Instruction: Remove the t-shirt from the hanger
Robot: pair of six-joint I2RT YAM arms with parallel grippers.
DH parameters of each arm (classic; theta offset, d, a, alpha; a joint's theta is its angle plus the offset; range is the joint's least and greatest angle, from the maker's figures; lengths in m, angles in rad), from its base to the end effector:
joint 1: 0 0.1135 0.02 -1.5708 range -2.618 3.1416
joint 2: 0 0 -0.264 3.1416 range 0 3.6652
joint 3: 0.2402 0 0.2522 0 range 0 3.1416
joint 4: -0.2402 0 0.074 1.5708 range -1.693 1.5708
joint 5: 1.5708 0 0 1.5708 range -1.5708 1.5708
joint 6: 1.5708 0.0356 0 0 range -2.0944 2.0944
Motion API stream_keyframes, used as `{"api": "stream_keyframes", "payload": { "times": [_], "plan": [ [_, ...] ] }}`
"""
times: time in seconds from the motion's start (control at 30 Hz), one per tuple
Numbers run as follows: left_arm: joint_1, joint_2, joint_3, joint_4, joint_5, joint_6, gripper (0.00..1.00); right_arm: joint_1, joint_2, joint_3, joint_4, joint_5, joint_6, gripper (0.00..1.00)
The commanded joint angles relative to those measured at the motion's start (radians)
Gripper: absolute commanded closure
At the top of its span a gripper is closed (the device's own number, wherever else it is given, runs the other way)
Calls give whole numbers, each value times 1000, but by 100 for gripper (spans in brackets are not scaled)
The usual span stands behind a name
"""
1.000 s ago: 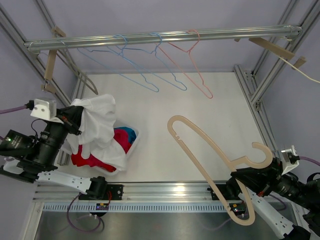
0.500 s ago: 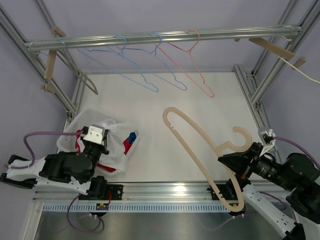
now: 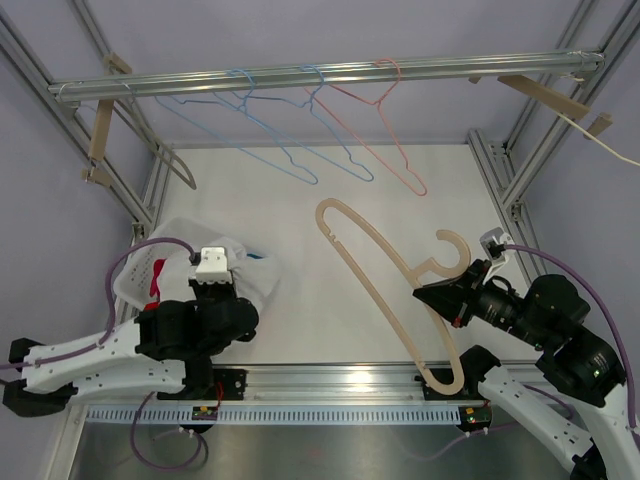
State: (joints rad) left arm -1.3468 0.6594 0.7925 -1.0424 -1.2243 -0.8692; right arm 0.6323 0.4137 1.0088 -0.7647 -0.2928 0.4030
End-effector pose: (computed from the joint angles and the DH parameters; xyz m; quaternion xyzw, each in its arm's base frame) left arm 0.0547 -0.0891 0.2993 0.0018 0.7962 0.0048 0.6050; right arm 0.0375 0.0402 0.3884 -0.1799 0.7406 0.4125 0.4990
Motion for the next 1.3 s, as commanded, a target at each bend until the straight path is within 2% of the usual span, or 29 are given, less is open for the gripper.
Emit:
{"api": "stream_keyframes", "payload": {
  "times": [0.0,0.17,0.2,0.27,0.3,0.33,0.4,0.43,0.53,0.57,0.6,0.67,0.7,0.73,0.8,0.97,1.03,1.27],
  "plan": [
    [163,-9,-50,31,49,-186,100,9,-7,7,59,58,-44,100],
    [311,-162,-127,13,57,-235,100,9,-6,1,34,83,-70,100],
    [317,-188,-154,2,34,-288,100,9,-4,-1,36,90,-75,100],
    [337,-231,-164,-178,3,-449,100,9,7,4,35,98,-82,100],
    [337,-231,-153,-255,-24,-635,100,9,10,8,31,99,-85,100],
    [337,-225,-148,-362,-30,-701,100,9,13,10,30,101,-89,100],
    [337,-213,-141,-404,-40,-777,100,9,14,22,22,106,-92,100],
    [337,-196,-141,-384,-43,-769,96,9,16,36,21,107,-92,100],
    [337,-169,-116,-378,-58,-760,73,7,22,77,10,107,-84,100],
    [337,-169,-110,-375,-64,-758,55,9,25,89,-4,112,-81,100],
    [337,-173,-101,-375,-67,-752,45,9,27,102,-10,122,-78,100],
    [331,-194,-70,-366,-64,-731,31,9,30,140,-27,126,-70,100],
    [325,-217,-58,-363,-63,-694,20,9,31,157,-48,116,-70,100],
    [304,-230,-43,-349,-61,-670,15,9,36,190,-57,107,-70,100],
    [282,-256,20,-309,-49,-536,1,9,37,229,-68,77,-73,100],
    [233,-245,200,-160,31,-242,1,9,99,445,-174,205,-136,100],
    [229,-238,223,-111,55,-191,1,9,140,497,-202,266,-158,100],
    [227,-239,306,143,213,183,1,9,263,560,-283,572,-208,100]
  ]
}}
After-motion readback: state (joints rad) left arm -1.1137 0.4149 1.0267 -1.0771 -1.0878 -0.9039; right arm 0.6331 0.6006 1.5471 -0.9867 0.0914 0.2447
